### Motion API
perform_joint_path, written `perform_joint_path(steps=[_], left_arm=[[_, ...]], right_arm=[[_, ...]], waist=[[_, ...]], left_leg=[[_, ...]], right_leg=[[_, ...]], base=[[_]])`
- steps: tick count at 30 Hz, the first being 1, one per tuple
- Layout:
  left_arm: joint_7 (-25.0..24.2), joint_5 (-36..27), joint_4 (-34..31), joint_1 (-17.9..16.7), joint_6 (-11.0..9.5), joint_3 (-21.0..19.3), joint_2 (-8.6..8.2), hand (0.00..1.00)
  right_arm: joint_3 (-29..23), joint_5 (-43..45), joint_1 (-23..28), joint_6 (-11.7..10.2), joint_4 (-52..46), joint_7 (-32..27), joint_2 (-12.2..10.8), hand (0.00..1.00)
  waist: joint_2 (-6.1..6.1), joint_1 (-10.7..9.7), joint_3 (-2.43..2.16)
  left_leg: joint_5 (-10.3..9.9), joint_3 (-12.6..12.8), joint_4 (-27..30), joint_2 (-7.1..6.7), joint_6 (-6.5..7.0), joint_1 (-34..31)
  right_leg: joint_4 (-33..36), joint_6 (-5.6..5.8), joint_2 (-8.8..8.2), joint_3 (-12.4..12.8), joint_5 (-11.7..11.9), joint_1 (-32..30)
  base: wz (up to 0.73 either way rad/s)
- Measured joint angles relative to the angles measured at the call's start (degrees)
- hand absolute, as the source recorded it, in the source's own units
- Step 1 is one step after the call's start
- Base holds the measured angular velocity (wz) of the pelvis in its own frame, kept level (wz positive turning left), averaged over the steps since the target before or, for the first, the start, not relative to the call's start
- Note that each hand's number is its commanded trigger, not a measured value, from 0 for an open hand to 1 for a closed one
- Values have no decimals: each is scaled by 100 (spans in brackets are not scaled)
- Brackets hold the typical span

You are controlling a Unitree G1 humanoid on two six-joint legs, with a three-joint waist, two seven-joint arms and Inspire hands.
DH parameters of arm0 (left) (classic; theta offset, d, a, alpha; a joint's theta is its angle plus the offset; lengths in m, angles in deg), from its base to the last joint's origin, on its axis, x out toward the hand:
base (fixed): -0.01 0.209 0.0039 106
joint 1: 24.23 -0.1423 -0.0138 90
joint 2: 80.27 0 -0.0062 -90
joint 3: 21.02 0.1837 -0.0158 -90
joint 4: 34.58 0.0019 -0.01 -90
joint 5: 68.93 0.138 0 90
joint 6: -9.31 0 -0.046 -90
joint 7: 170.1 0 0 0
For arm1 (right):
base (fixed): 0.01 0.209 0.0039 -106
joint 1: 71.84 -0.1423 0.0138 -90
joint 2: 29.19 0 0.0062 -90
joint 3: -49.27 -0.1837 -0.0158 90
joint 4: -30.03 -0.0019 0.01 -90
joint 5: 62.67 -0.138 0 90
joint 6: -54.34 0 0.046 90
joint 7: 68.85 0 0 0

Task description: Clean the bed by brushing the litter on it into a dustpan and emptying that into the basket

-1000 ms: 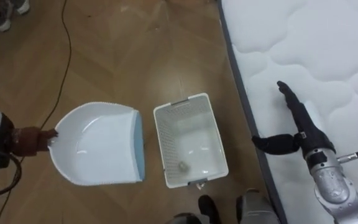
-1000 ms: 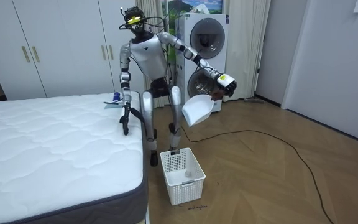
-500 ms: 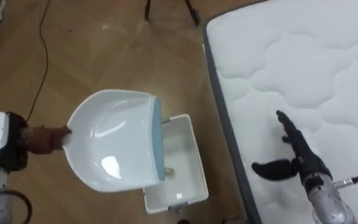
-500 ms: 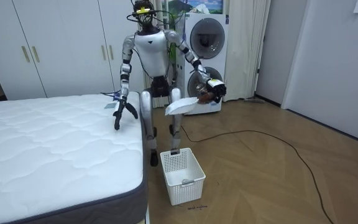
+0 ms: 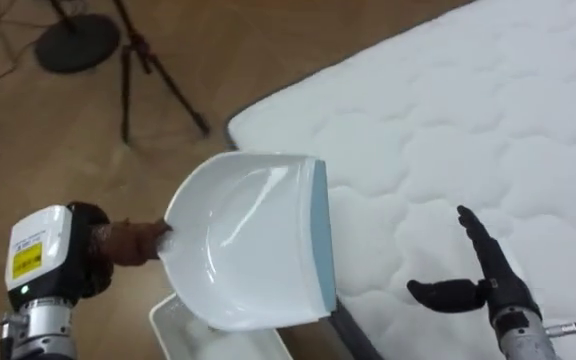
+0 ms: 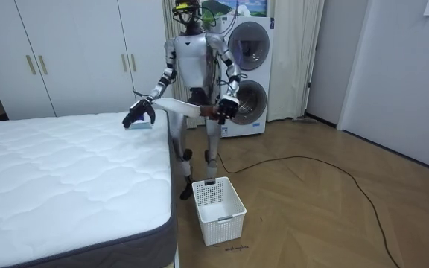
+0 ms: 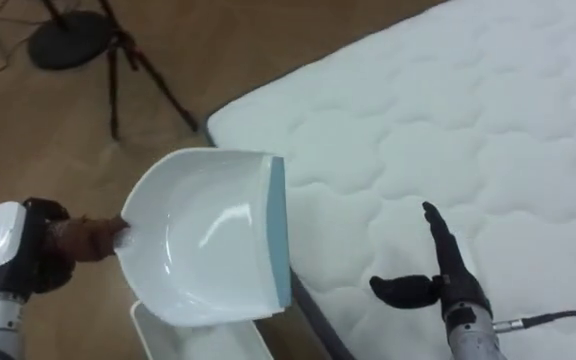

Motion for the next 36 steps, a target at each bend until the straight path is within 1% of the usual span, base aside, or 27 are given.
perform_joint_path(steps=[1,2,4,5,6,7,9,11,13,16,18,20,21,22,23,24,25,26,27,28,30,31,32,33,34,35,36], left_arm=[[0,-170,17,40,-26,-12,-13,100],[2,-237,15,67,-31,-13,-26,100],[3,-561,11,156,-29,-19,-32,100],[-4,-624,11,165,-24,-20,-39,100],[-63,-725,11,165,-16,-30,-43,100],[-148,-748,12,161,-6,-31,-82,100],[-245,-701,9,152,1,-30,-116,100],[-284,-692,5,212,0,-30,-138,100],[-317,-693,-23,247,-3,-38,-162,100],[-455,-689,-52,228,5,-16,-204,100],[-587,-685,-58,153,24,5,-223,100],[-694,-589,-56,44,102,18,-254,100],[-730,-573,-57,-47,149,11,-309,100],[-779,-577,-56,-110,200,10,-403,100],[-809,-577,-56,-137,220,-5,-474,100],[-884,-580,-52,-154,246,-27,-594,100],[-966,-581,-47,-169,244,-31,-668,100],[-1019,-580,-47,-187,236,-30,-692,100],[-1098,-580,-49,-283,207,-30,-721,100],[-1111,-578,-54,-399,170,-30,-740,100],[-1110,-566,-57,-421,158,-29,-782,100],[-1099,-529,-63,-424,148,-33,-790,100],[-1090,-521,-65,-437,147,-36,-789,99],[-1079,-522,-65,-435,147,-62,-781,69],[-1065,-544,-71,-427,147,-60,-778,50],[-1065,-556,-78,-428,147,-59,-777,0],[-1065,-576,-102,-426,146,-48,-777,0]], right_arm=[[0,2,-18,0,30,7,3,0],[0,1,-24,0,62,3,4,0],[12,-45,-143,-4,146,4,1,0],[12,-82,-176,-6,149,0,2,0],[58,-154,-228,-7,152,0,-2,0],[97,-201,-269,-6,152,7,3,0],[194,-269,-312,-6,152,22,-6,0],[215,-326,-350,-42,153,52,-15,0],[207,-278,-358,-136,153,96,-15,0],[181,-264,-338,-171,153,252,-18,0],[188,-218,-311,-174,153,376,-23,0],[189,-33,-321,-174,152,470,-27,0],[189,8,-323,-175,148,517,-27,0],[192,21,-320,-172,146,520,-20,0],[194,44,-327,-169,145,531,-14,0],[194,81,-360,-167,139,572,-14,0],[211,90,-380,-162,117,647,-13,0],[218,89,-375,-161,103,694,-12,0],[251,112,-365,-143,103,755,-14,0],[251,156,-349,-104,99,793,-27,0],[244,226,-345,-41,100,786,-26,0],[247,233,-328,-35,99,787,-52,0],[245,250,-296,-36,67,790,-74,0],[244,398,-268,-39,16,790,-127,0],[243,513,-256,-39,-32,794,-129,0],[242,550,-256,-39,-44,794,-131,0],[242,594,-256,-39,-53,793,-134,0]], waist=[[9,54,4],[21,88,-1],[21,113,5],[4,116,17],[-44,201,48],[-65,277,63],[-69,278,60],[-90,193,49],[-107,115,37],[-93,-69,27],[-95,-65,27],[-94,-49,26],[-94,-5,24],[-99,106,24],[-97,173,23],[-92,258,17],[-94,289,17],[-103,276,14],[-109,269,-13],[-108,259,-43],[-129,256,-25],[-149,276,-27],[-161,278,-47],[-144,261,-55],[-153,236,-58],[-153,225,-58],[-151,178,-54]], left_leg=[[-12,339,-7,70,-9,92],[-24,482,-16,102,-20,125],[-25,1026,-96,145,-47,215],[-18,1155,-97,153,-62,236],[-3,1321,-96,147,-87,244],[9,1317,-86,140,-105,239],[26,1263,-127,206,-131,238],[54,1321,-198,241,-155,246],[81,1503,-225,294,-187,289],[110,1511,-183,354,-231,309],[129,1462,-174,390,-272,374],[150,1270,-166,401,-307,469],[150,940,-143,379,-308,529],[151,279,-78,313,-307,557],[152,-172,-65,268,-307,573],[152,-1074,-50,146,-307,593],[152,-1768,50,19,-307,565],[153,-2016,111,-27,-307,570],[148,-2343,154,-91,-311,639],[125,-2557,93,-133,-331,723],[112,-2823,-211,-209,-379,672],[131,-2768,-385,-178,-325,638],[124,-2711,-421,-165,-313,675],[125,-2650,-483,-162,-281,713],[124,-2618,-515,-168,-275,776],[123,-2604,-530,-168,-274,810],[125,-2601,-570,-192,-272,858]], right_leg=[[308,62,-179,-379,-117,28],[452,103,-291,-526,-200,77],[579,358,-763,-877,-430,378],[491,373,-844,-946,-438,424],[195,387,-816,-962,-432,417],[-11,356,-761,-1006,-388,395],[-212,289,-636,-1021,-219,400],[-381,254,-544,-990,-99,417],[-514,211,-475,-990,-1,437],[-749,180,-355,-987,111,514],[-899,150,-258,-893,179,585],[-1015,98,-178,-832,250,649],[-1008,64,-126,-741,269,651],[-992,19,-63,-523,291,638],[-988,-1,-10,-346,303,630],[-982,-36,97,-23,321,642],[-969,-43,197,275,333,661],[-962,-40,241,425,338,675],[-960,-51,323,675,356,715],[-941,-58,398,900,378,730],[-860,-34,479,1231,398,706],[-758,-8,555,1397,398,665],[-746,3,589,1431,396,651],[-761,14,607,1408,404,664],[-806,19,601,1378,423,708],[-811,16,598,1351,425,723],[-808,14,579,1273,426,743]], base=[[-129],[-116],[-101],[-106],[-116],[-115],[-84],[-46],[-32],[-14],[-40],[-73],[-109],[-124],[-142],[-130],[-118],[-103],[-104],[-102],[-78],[-74],[-55],[-34],[-21],[-15],[-6]])
